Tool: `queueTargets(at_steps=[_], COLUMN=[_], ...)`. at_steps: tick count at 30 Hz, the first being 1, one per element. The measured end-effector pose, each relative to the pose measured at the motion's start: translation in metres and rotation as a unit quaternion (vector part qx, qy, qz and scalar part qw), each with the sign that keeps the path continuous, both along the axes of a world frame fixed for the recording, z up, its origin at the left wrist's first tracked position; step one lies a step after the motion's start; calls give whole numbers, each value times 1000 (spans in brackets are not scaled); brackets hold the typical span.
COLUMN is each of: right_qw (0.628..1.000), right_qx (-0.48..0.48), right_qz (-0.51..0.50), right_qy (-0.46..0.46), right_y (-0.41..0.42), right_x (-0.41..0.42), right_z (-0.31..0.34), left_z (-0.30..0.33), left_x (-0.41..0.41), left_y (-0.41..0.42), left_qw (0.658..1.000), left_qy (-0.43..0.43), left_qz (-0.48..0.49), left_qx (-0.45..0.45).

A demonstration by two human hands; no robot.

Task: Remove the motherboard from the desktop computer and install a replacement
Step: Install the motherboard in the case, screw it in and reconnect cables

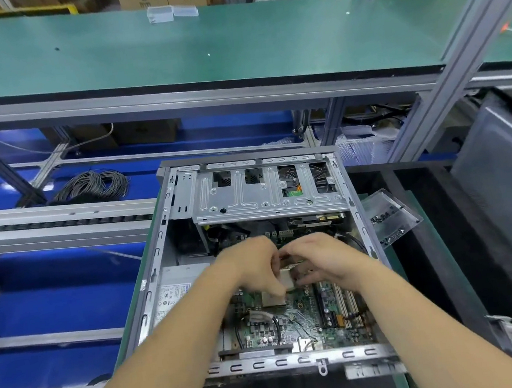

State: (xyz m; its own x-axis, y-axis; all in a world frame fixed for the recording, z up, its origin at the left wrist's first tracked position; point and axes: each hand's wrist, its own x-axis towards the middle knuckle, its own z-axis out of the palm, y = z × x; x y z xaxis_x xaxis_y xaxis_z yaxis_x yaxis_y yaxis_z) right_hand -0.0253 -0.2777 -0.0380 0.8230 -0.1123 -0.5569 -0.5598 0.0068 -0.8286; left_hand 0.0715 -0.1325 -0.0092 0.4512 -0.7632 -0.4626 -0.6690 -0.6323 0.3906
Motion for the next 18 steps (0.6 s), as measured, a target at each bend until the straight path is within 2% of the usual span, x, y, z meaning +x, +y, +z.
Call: queueTargets(at_steps=[2,4,7,9,11,15,18], right_qw=[996,989,980,977,971,953,940], right_qx=[72,86,74,20,-41,-128,-201], right_qz=[-39,-82,-114,-106,-108,-139,-162], right_qy=[-46,-84,-147,-186,-208,-236,-224], right_y=[-4,-10,-21,-32,-44,-74,-92], right_x=[-5,-10,-21,-33,-48,-79,-96], right_z=[18,34,54,64,70,75,65], left_z=[20,32,36,38,42,44,39], left_x=[9,10,0,-12,-25,-52,-70], left_y=[1,-2,-16,-32,-50,-82,-102], left_qw=[992,965,886,833,807,783,798], left_qy=[92,189,334,405,431,469,451], left_qz=[30,95,205,253,275,263,254], left_qx=[-76,-156,-247,-280,-296,-313,-308])
